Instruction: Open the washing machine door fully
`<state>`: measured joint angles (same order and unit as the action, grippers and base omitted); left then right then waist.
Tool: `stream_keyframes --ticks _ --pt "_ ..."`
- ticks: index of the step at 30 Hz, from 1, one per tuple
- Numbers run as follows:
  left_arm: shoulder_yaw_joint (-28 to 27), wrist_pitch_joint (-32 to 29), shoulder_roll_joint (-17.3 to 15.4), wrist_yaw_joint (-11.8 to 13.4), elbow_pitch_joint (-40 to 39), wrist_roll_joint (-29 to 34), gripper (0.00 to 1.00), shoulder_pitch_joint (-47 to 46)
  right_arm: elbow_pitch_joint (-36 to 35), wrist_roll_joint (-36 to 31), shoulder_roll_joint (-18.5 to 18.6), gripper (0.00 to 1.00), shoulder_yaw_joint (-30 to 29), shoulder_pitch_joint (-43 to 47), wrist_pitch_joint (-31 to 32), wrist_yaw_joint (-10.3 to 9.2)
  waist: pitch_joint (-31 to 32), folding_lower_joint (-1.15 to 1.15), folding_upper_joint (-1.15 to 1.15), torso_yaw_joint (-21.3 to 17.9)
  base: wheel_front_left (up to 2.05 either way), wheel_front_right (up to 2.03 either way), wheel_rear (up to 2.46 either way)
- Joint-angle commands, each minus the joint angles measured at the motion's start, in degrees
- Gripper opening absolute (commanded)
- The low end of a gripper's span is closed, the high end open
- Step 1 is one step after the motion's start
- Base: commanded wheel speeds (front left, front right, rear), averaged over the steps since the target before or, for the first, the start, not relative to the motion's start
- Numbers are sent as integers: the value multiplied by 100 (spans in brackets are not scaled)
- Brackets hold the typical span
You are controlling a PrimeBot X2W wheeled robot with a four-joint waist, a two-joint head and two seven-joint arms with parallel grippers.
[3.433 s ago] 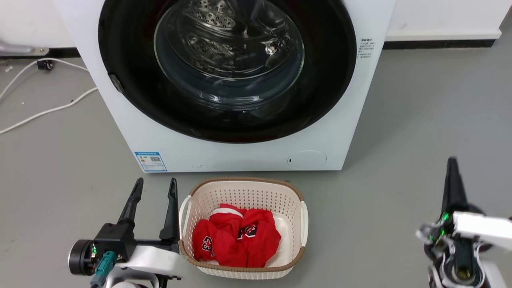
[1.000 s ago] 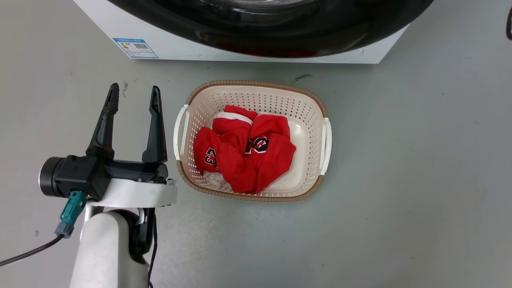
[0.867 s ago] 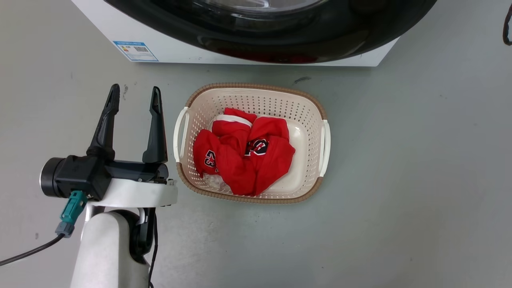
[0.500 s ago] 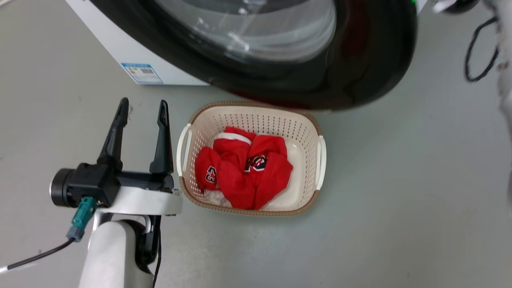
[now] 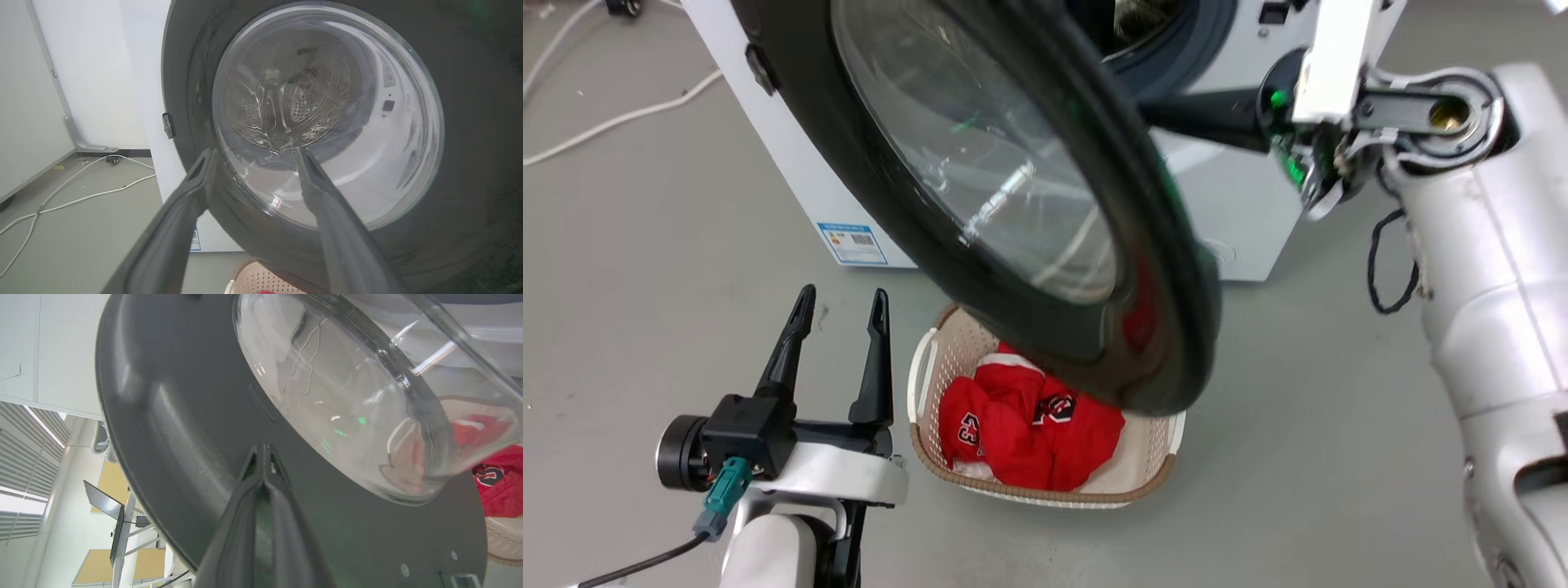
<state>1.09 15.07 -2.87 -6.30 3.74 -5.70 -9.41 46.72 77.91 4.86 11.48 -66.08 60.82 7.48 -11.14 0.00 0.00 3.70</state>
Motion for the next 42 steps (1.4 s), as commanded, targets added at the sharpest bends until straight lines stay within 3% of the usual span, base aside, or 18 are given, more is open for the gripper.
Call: stream_keyframes --ticks 1,11,20,26,32,34,35,36,42 --pt "-21 15 -1 40 -20 -6 100 100 -209 37 -113 0 108 265 143 2 157 0 0 56 0 0 0" --pt "37 15 0 65 2 31 100 202 -1084 390 -220 0 603 1060 313 2 302 0 0 109 0 0 0" --pt "77 15 0 85 31 -19 100 192 -1690 1015 -209 0 1495 1424 -233 2 325 0 0 103 0 0 0" --pt "52 15 0 107 27 -34 100 243 -1857 1170 -199 0 1411 1681 -1245 2 365 0 0 32 0 0 0" --pt "9 15 0 130 -12 -45 100 316 -2045 1115 -176 0 779 2320 -2822 2 410 0 0 -93 0 0 0" --pt "-4 15 0 136 -15 -33 100 332 -2127 1048 -143 46 490 2615 -3434 2 434 0 0 -132 0 0 0" --pt "-19 15 -1 140 -17 -27 100 337 -2157 952 -101 94 370 2768 -3733 2 446 0 0 -156 0 0 0" --pt "-23 15 0 138 -19 -23 100 338 -2231 848 -48 100 302 2937 -3988 2 452 0 0 -169 0 0 0" --pt "-68 15 0 136 -2 -11 100 433 -2616 430 68 100 -169 4131 -5409 2 575 0 0 -241 0 0 0"
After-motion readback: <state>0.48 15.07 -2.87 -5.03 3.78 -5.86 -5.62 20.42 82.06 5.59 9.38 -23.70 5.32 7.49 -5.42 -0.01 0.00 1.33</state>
